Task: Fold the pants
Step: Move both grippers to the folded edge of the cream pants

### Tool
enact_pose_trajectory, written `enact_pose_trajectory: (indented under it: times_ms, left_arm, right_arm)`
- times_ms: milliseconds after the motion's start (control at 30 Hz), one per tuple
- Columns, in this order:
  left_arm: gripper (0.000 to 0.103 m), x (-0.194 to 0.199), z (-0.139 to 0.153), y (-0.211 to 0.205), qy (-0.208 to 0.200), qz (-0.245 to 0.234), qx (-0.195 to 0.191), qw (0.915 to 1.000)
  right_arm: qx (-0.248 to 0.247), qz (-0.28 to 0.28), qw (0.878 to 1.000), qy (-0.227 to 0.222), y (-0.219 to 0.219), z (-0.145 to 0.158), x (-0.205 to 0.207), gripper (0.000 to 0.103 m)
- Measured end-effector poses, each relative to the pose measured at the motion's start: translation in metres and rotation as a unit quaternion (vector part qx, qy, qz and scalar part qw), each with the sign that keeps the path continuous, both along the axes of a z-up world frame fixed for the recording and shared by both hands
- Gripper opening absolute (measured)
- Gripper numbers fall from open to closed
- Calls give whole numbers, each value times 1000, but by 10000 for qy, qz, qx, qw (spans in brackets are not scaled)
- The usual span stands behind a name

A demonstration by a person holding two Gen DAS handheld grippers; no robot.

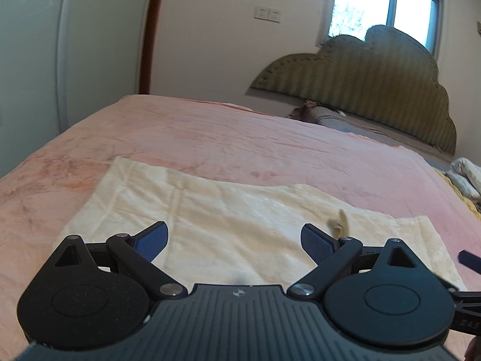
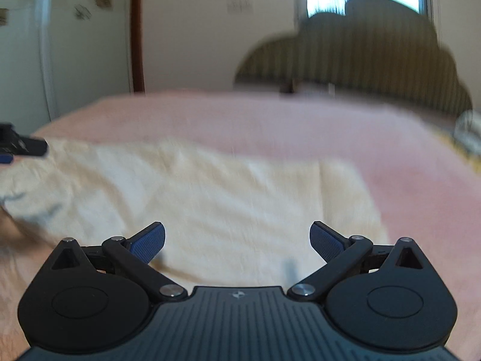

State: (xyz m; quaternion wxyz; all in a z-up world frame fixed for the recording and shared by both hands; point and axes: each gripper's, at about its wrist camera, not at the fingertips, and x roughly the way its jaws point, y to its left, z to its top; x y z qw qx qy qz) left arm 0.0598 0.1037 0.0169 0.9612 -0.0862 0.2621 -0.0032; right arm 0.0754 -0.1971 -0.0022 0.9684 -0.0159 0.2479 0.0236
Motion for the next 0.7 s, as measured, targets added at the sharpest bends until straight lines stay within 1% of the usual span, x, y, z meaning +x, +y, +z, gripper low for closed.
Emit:
enact_pose_trajectory:
  times_ms: [33,67,100,133,167,200,267,300,333,367,400,433,500,533,633,700]
  left_arm:
    - [97,0,0,6,12,48,-59,10000]
    - [97,-1,1,14,30,91,-124,9999]
    - [97,-2,1,20,48,126,-178,9998]
    - [97,-3,1,26,67,156,-227,9996]
    - [97,-4,1,33,85,192,-289,9994]
    - [97,-5,0,39,99,228,-340,9991]
    - [97,-7,-2,52,142,303,-444,9985]
    - [97,-8,-3,59,161,333,-493,9981]
    - [97,-9,-3,65,166,369,-528,9978]
    - [97,-9,-4,70,159,420,-541,9975]
    - [97,-10,-4,75,149,476,-543,9973]
    - [97,-12,-4,80,145,515,-551,9970]
    - [97,-15,-4,89,127,592,-580,9965]
    - [97,-16,-4,92,135,641,-564,9963]
    - [97,-18,-5,102,223,747,-450,9959]
    - [97,-18,-7,109,282,769,-449,9956]
  right_arm:
    - [-52,10,9997,-233,6,6,-3,103]
    - [-36,40,9995,-306,10,8,-2,103]
    - [25,120,9998,-165,13,8,3,103]
    - [90,234,9995,189,18,5,13,103]
    - [149,311,9984,444,23,3,20,103]
    - [165,373,9982,432,30,1,22,103]
    - [-33,547,9985,-28,47,6,14,103]
    - [-228,611,9972,-375,59,10,7,103]
    - [-406,671,9944,-711,70,15,1,103]
    - [-526,768,9915,-914,79,18,-2,103]
    - [-595,856,9900,-952,85,20,-2,103]
    - [-663,971,9896,-834,94,20,3,103]
    - [-750,1174,9893,-436,108,17,16,103]
    - [-738,1237,9889,-364,113,16,19,103]
    - [-721,1454,9853,-533,129,17,15,103]
    - [-947,1486,9816,-740,142,16,9,103]
